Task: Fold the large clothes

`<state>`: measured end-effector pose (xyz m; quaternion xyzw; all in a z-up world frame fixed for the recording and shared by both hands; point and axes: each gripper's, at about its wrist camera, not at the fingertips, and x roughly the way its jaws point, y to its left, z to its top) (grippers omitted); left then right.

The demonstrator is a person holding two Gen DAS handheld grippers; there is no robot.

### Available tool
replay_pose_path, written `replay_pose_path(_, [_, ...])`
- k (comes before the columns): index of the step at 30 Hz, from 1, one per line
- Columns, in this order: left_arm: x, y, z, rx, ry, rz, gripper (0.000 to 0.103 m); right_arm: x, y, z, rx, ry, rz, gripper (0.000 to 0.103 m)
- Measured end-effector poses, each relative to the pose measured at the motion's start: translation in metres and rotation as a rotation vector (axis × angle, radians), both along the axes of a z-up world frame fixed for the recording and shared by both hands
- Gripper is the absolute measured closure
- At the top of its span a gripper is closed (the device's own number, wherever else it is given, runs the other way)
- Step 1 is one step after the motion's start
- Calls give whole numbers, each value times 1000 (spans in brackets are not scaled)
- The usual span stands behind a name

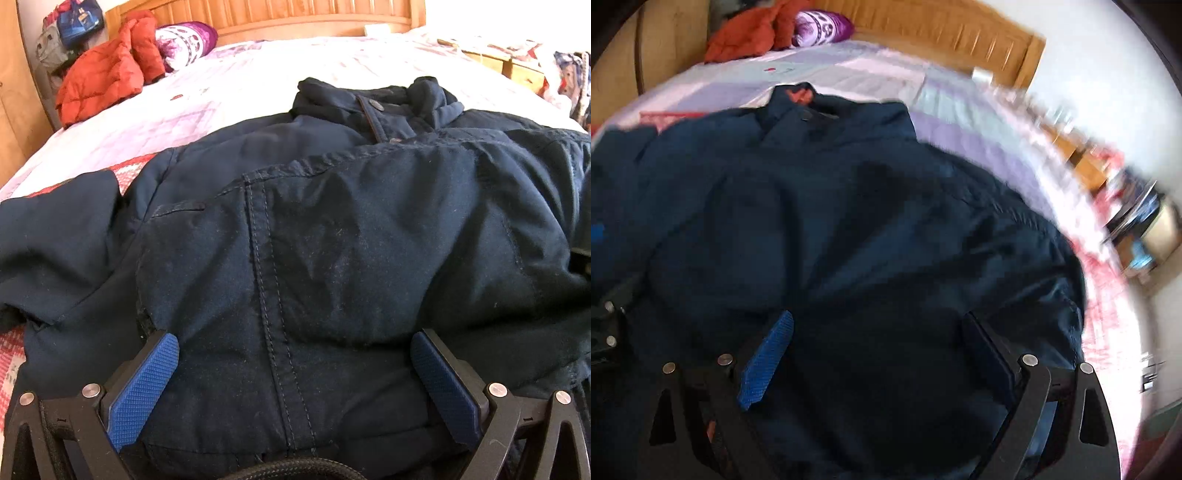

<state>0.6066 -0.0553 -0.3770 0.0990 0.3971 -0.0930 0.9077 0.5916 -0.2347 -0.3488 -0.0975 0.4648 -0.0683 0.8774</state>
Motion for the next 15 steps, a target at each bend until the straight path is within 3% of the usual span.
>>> replay_pose_path(2, [-1,3,9,-18,24,-12,0,-3,2,8,61,-15,-20,8])
replay_pose_path(6, [-18,24,36,-93,10,0,0,0,29,6,-11,-7,38,8])
replay_pose_path(10, [-46,72,66,-152,-18,85,0,16,53,5,20,10,7,8])
replay_pose_path(15, [-71,148,75,-121,2,199,0,44,112,-3,54,10,-5,8])
